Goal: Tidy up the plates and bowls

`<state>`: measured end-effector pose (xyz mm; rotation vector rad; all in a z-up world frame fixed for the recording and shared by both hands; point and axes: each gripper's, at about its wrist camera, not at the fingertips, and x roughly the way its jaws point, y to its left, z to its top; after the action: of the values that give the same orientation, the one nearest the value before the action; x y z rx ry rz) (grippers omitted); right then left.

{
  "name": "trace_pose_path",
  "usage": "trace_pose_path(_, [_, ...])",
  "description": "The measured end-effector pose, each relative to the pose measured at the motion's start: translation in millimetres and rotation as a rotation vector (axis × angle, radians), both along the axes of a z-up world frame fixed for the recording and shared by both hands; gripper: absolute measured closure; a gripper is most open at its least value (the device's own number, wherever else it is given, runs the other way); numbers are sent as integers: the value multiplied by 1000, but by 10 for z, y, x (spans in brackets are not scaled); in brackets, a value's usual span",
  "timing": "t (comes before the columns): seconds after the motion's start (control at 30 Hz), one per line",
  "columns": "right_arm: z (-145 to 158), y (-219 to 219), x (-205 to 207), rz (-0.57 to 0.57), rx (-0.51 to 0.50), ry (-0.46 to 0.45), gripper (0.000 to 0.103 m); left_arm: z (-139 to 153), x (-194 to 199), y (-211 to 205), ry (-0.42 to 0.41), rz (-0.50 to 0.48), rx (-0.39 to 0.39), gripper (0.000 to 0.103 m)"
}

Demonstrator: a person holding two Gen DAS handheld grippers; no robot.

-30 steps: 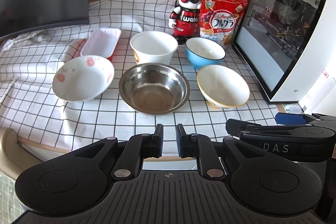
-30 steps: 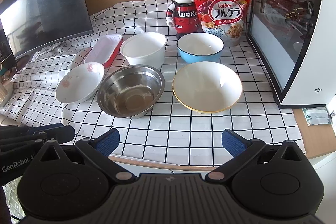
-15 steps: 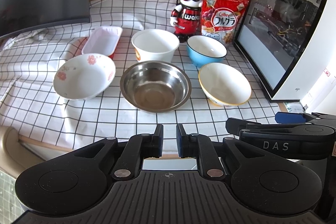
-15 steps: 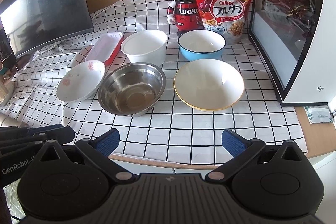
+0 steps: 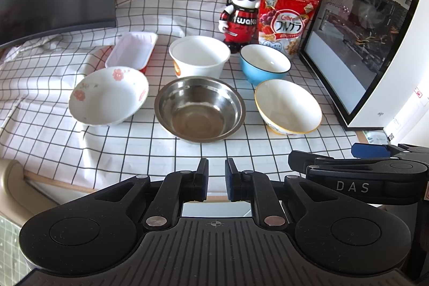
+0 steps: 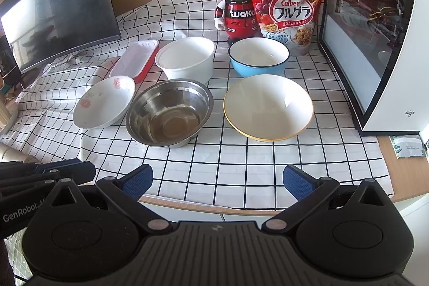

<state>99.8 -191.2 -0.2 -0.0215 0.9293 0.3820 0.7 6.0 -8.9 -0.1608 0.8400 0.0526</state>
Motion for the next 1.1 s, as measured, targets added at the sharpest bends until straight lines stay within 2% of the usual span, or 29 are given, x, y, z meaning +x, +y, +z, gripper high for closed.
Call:
trace_pose_path(0.8, [-39,60,27,-4,2,14,0,-18,59,43,24,3,-18,87])
trace_pose_path(1.1, [-97,205,138,-43,7,23,0,-92,190,242,48,-24,-59,87])
